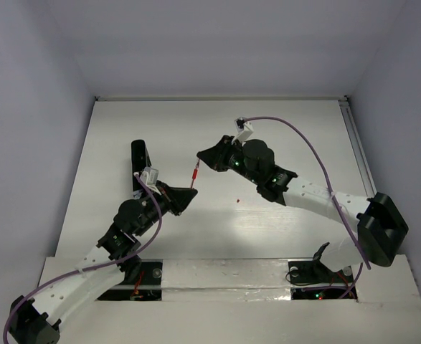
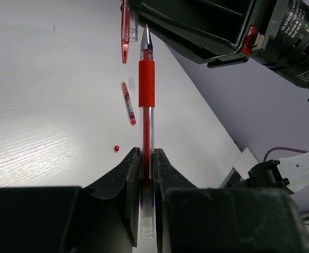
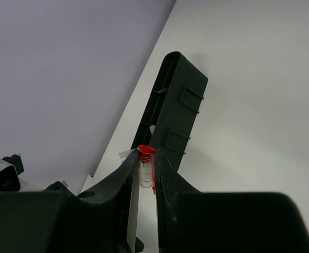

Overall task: Sort the stationery into containers
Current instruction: Close the pen cap on the pen.

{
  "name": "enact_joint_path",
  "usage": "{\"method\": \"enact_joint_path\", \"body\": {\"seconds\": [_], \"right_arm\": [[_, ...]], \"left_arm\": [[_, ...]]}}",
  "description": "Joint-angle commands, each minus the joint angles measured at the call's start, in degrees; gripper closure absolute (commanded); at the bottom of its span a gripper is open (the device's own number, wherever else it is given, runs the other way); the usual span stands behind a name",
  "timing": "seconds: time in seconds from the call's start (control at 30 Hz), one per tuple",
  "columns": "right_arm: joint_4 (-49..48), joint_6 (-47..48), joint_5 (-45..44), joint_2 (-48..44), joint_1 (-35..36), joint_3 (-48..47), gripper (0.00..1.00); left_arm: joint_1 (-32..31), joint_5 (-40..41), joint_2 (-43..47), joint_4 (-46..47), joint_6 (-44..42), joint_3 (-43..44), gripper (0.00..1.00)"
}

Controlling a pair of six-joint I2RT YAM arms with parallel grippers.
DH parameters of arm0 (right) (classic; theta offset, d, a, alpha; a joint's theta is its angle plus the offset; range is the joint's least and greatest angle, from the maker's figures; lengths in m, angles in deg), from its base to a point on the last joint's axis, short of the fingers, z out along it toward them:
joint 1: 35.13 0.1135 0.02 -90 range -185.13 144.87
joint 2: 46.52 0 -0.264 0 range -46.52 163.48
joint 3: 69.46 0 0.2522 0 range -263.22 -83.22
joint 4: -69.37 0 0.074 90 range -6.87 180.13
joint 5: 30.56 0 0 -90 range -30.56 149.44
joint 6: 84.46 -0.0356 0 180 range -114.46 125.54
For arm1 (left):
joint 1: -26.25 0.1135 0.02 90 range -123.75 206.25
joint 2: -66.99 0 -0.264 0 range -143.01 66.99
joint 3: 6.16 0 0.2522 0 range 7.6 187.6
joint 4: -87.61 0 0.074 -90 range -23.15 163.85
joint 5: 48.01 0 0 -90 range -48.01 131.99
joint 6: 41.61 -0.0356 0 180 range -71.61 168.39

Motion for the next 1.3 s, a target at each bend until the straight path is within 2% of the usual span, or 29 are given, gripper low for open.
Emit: {"method": "enact_joint_path", "body": {"seconds": [0.0, 0.83, 1.27], "right_arm": [[-5.25, -0.24, -1.06, -1.92, 0.45, 0.98, 1.00], [-6.75, -0.15, -0.97, -4.21, 0.45, 1.34, 1.00], [-7.19, -0.68, -1.58, -1.84, 0.45, -0.25, 1.00]], "left_arm": [[-0.11, -0.18, 0.02, 2.97, -0.70, 2.39, 1.00], [-0.11, -0.27, 0.02, 2.70, -0.62, 1.95, 1.00], [-0.11, -0.97, 0.28, 3.06, -0.27, 1.77, 1.00]]}}
